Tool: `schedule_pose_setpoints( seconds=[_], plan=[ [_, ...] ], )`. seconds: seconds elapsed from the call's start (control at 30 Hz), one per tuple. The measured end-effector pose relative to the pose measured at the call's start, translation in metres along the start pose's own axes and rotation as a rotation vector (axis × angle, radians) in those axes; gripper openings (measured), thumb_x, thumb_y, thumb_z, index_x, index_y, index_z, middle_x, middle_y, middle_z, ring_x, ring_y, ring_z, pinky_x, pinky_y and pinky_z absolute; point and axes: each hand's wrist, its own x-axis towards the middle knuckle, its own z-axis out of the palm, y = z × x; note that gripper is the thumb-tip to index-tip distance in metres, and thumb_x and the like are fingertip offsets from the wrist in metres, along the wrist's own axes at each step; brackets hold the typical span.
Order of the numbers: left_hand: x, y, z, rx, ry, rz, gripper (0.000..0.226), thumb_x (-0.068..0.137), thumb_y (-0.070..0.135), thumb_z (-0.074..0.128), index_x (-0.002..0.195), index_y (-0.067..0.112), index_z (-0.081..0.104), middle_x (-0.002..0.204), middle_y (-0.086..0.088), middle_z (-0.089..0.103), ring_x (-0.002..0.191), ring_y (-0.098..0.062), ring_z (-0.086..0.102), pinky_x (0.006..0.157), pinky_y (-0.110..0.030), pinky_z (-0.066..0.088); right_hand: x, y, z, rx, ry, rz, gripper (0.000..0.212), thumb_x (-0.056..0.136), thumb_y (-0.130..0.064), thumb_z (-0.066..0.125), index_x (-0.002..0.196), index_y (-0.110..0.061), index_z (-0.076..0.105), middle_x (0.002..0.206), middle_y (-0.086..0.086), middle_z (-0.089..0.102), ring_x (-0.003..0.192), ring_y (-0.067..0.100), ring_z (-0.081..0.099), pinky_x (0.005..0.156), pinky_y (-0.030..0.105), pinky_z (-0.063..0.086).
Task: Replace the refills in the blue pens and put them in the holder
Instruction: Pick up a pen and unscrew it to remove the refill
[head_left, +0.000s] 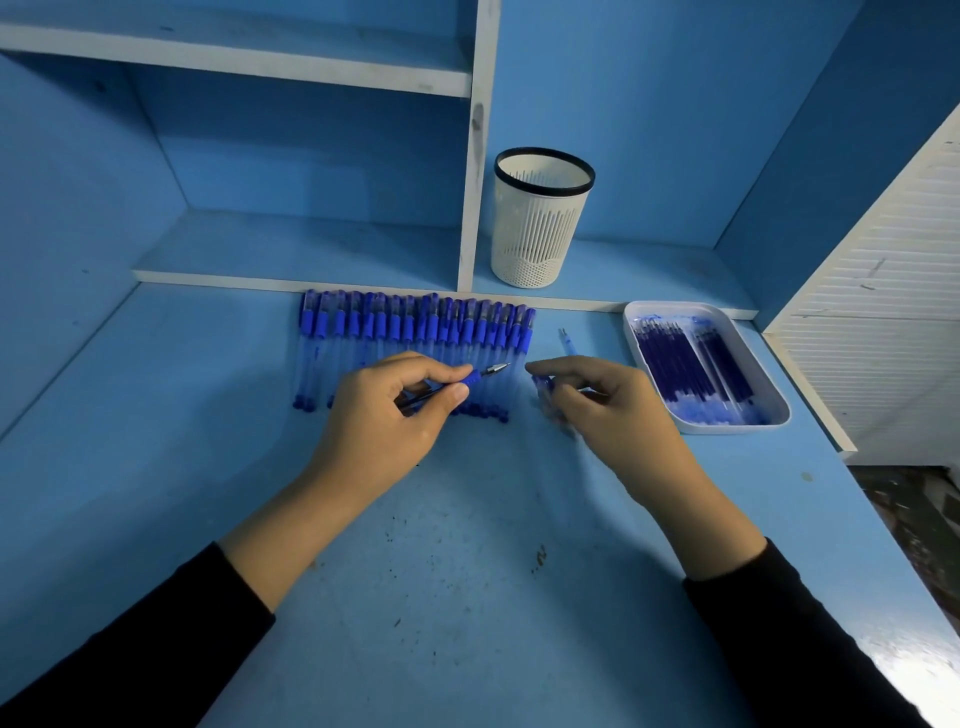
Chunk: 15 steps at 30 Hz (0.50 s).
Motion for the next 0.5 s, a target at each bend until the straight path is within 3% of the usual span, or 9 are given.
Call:
schedule_pose_setpoints(
  seconds=[0.07, 0.17, 0.3, 0.5],
  plan=[
    [0.0, 0.002, 0.0, -0.024, 0.001, -0.02, 0.016, 0.085, 0.009, 0.074, 0.099, 0.017, 0.076, 0.091, 0.009, 0.074, 0.08, -0.009, 0.069, 0.073, -0.017, 0.054, 0.0, -0.003, 0.001, 0.283, -0.002, 0.039, 0.025, 0.089, 0.005, 0.056, 0.094, -0.013, 0.072, 0.068, 0.003, 0.064, 0.068, 0.019, 0.064, 0.074, 0.029, 0.055],
    [-0.001, 0.004, 0.001, -0.069, 0.004, -0.062, 0.016, 0.085, 0.009, 0.074, 0.097, 0.02, 0.076, 0.087, 0.007, 0.074, 0.075, -0.01, 0.067, 0.07, -0.017, 0.053, 0.001, -0.005, 0.004, 0.53, 0.057, 0.035, 0.016, 0.087, 0.005, 0.063, 0.097, -0.006, 0.069, 0.08, 0.015, 0.069, 0.078, 0.024, 0.069, 0.073, 0.028, 0.057],
    [-0.002, 0.005, 0.002, -0.107, -0.006, -0.087, 0.018, 0.085, 0.011, 0.075, 0.096, 0.024, 0.076, 0.086, 0.007, 0.074, 0.075, -0.014, 0.067, 0.071, -0.02, 0.055, -0.002, -0.006, 0.007, 0.587, 0.149, -0.061, 0.016, 0.084, 0.002, 0.068, 0.097, -0.007, 0.067, 0.081, 0.013, 0.07, 0.082, 0.022, 0.068, 0.075, 0.028, 0.055],
    [-0.002, 0.004, 0.004, -0.12, -0.015, -0.075, 0.017, 0.085, 0.012, 0.075, 0.097, 0.024, 0.076, 0.084, 0.011, 0.073, 0.071, -0.009, 0.065, 0.068, -0.016, 0.051, -0.007, -0.01, 0.012, 0.546, 0.137, -0.137, 0.017, 0.082, 0.004, 0.069, 0.097, -0.005, 0.067, 0.082, 0.005, 0.072, 0.077, 0.017, 0.068, 0.084, 0.037, 0.058]
  ],
)
